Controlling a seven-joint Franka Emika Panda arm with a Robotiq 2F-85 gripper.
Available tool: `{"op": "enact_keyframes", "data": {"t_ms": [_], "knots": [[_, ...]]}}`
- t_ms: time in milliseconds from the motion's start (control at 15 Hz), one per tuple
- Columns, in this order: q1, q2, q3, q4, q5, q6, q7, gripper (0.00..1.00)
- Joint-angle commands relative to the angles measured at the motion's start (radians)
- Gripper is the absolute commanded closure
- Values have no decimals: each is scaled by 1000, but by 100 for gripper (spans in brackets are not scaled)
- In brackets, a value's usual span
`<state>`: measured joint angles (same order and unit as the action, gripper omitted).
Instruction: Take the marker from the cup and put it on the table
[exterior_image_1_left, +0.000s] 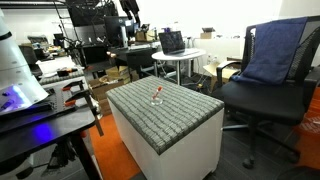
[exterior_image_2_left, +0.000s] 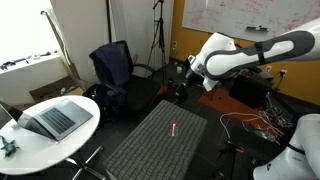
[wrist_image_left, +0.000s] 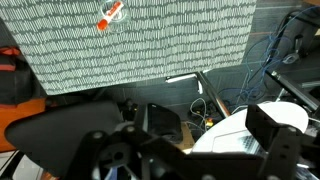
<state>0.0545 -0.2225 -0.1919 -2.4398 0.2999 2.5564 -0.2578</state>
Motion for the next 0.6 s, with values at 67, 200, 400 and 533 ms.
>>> {"op": "enact_keyframes", "data": {"t_ms": [67,200,400,533], "knots": [[-15,79,49,-18,34,252,95,0],[-11,123,64,-20,53,385,156,0],[11,201,63,-6,92,554,245,0],[12,263,70,7,109,654,330,0]]}}
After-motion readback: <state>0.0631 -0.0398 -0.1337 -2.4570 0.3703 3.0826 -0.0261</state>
